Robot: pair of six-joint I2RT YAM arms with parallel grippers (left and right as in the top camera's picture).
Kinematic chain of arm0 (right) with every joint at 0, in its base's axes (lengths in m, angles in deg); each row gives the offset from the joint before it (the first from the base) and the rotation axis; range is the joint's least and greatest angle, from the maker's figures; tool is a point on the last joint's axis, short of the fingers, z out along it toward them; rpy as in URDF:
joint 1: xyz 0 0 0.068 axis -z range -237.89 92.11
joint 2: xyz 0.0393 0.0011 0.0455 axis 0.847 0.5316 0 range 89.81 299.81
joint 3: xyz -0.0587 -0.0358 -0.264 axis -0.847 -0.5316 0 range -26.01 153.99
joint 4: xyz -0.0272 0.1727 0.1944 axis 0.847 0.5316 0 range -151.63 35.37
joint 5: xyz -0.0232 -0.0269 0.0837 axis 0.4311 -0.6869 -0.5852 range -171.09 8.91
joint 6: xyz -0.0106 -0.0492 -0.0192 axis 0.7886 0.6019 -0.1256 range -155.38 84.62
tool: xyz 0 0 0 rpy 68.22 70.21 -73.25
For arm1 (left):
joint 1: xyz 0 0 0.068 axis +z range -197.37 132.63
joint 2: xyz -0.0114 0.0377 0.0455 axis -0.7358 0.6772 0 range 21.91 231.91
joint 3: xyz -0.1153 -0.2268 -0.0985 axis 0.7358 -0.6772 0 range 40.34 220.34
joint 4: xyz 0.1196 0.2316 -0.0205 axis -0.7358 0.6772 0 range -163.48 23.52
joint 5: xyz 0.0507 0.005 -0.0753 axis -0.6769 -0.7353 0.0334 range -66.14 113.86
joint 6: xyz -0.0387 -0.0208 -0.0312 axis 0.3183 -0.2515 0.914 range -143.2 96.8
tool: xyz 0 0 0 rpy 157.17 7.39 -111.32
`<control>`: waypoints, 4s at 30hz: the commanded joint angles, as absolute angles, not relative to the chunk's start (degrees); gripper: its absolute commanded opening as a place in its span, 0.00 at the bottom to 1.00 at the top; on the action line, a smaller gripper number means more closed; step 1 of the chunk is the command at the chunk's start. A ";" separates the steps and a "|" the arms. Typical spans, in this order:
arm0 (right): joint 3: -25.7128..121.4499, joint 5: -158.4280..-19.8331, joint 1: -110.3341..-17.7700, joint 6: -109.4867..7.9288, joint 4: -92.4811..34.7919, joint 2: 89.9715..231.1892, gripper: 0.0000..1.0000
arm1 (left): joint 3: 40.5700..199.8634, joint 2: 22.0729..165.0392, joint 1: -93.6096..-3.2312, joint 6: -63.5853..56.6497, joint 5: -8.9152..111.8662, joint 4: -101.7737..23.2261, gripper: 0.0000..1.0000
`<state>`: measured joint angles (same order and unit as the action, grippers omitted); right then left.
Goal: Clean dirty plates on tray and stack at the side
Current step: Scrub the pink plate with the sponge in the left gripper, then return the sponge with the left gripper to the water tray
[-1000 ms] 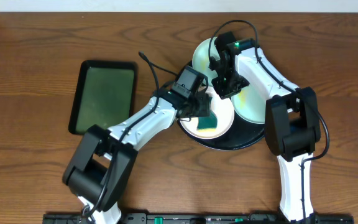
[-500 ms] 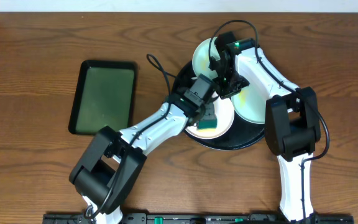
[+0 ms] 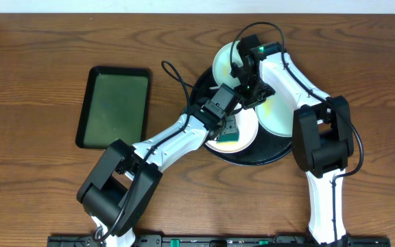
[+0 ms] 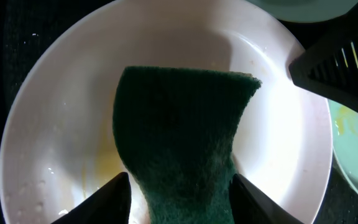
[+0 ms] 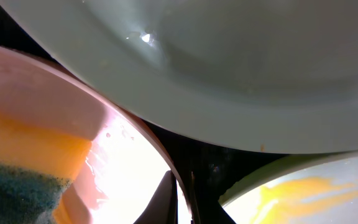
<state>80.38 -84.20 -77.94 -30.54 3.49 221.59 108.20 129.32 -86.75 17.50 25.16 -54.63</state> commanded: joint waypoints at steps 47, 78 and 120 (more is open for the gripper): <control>79.94 -85.62 -77.81 -29.95 4.00 222.18 0.02 | 107.95 126.68 -84.56 19.60 23.24 -57.62 0.08; 79.94 -85.62 -77.81 -29.95 4.59 222.18 0.01 | 107.95 127.79 -79.73 16.30 -7.98 -43.57 0.08; 79.97 -85.91 -78.64 -29.93 5.44 221.83 0.01 | 107.95 116.78 -76.47 17.15 -0.15 -40.55 0.08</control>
<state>80.36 -89.43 -78.16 -30.54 5.13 221.59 108.26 122.11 -78.07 17.26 2.89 -40.60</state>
